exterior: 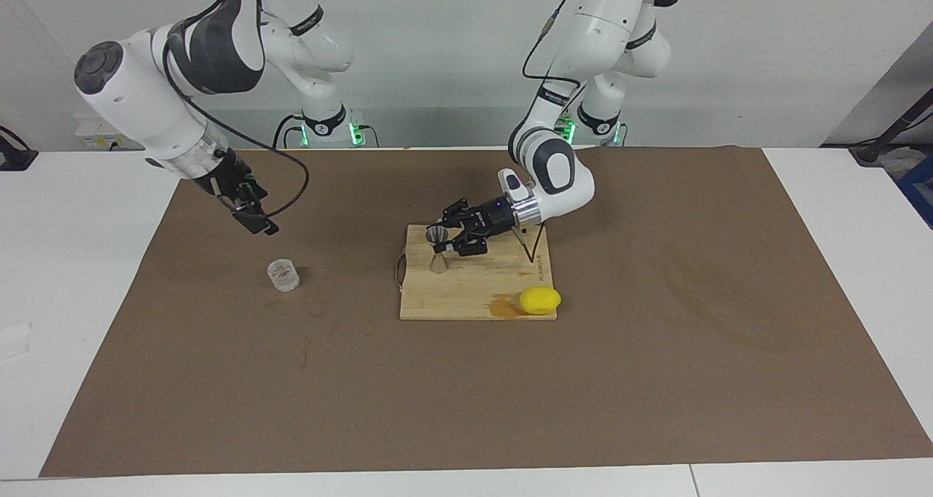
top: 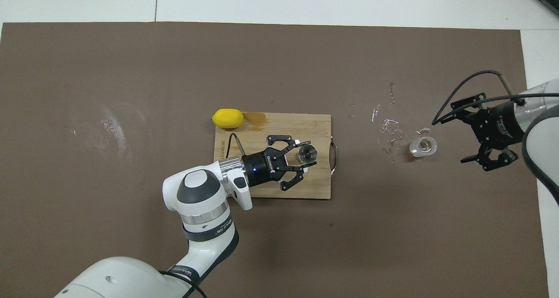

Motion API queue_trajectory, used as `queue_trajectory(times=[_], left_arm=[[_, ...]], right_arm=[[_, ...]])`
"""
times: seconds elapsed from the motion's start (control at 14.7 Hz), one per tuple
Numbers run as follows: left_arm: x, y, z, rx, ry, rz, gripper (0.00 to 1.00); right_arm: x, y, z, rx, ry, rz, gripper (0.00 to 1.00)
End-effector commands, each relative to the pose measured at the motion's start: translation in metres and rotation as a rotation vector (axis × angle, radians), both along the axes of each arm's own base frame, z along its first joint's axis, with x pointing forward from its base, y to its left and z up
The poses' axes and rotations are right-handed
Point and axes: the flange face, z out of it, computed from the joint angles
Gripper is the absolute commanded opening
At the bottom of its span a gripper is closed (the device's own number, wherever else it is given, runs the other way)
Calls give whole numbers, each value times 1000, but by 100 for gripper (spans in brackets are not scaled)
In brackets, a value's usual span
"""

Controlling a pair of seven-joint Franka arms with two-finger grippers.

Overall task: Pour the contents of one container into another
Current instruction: 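Set the metal cup on the board while the right gripper reaches the glass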

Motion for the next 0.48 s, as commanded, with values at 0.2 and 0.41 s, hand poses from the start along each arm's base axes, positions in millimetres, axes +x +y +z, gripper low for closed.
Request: queue_trajectory(times=[0.2,0.41], left_arm=[[3,-2,-7,-6,-14,6,100],[11,15,-1,-38,-12,20,100]], right_arm=[[11,-80,-69,105,59,-176,94],[12,-102,-101,137,74,-173,94]])
